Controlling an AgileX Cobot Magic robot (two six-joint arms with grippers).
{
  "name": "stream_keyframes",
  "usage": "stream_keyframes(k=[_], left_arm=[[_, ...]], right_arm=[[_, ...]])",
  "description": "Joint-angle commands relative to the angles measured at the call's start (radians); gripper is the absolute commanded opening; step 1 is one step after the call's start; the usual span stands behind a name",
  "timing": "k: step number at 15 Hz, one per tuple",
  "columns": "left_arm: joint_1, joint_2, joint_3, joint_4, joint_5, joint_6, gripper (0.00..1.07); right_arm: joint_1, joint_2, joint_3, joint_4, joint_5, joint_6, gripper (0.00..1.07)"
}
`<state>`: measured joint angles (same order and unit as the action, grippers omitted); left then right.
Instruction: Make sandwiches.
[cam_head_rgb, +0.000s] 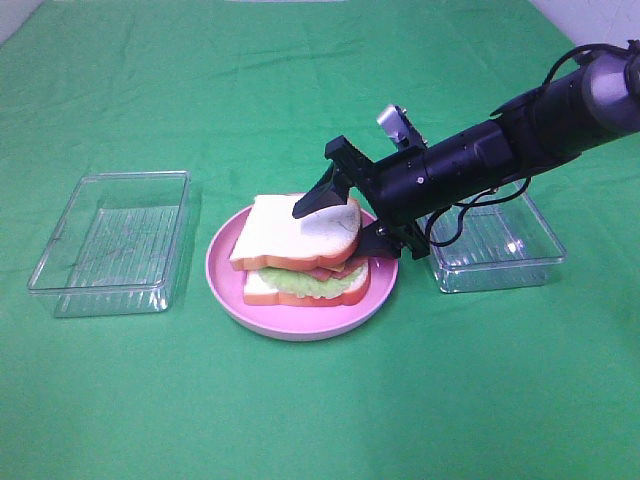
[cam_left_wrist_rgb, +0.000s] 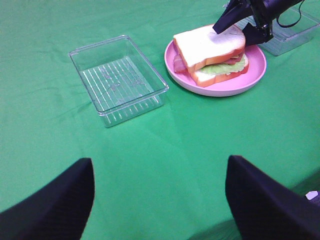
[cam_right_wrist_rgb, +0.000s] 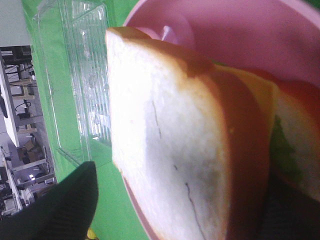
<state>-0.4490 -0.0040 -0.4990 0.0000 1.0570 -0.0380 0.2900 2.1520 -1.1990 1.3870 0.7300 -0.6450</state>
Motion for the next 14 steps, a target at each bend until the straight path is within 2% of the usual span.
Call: stream_keyframes(k=[1, 5, 9, 12, 13, 14], left_arm=[[-0.002, -0.024, 0.001, 0.0, -0.011, 0.0, 0.7], [-0.002, -0.024, 0.001, 0.0, -0.011, 0.0, 0.7], [-0.002, -0.024, 0.001, 0.0, -0.011, 0.0, 0.7], [-0.002, -0.024, 0.001, 0.0, -0.011, 0.0, 0.7], [-0.002, -0.024, 0.001, 0.0, -0.011, 0.0, 0.7], [-0.002, -0.024, 0.001, 0.0, -0.011, 0.0, 0.7]], right_arm=[[0.002, -0.02, -0.004, -0.059, -0.001, 0.003, 0.74], [0.002, -0.095, -0.004, -0.208, -0.021, 0.068, 0.76], [0.002, -0.175, -0.004, -0.441, -0.025, 0.217, 0.77], [0.002, -0.28, -0.004, -0.727, -0.001, 0.374, 0.77], [0.002, -0.325, -0.004, -0.8, 0.024, 0.409, 0.77], [0.002, -0.406, -0.004, -0.925, 0.095, 0.45, 0.76]])
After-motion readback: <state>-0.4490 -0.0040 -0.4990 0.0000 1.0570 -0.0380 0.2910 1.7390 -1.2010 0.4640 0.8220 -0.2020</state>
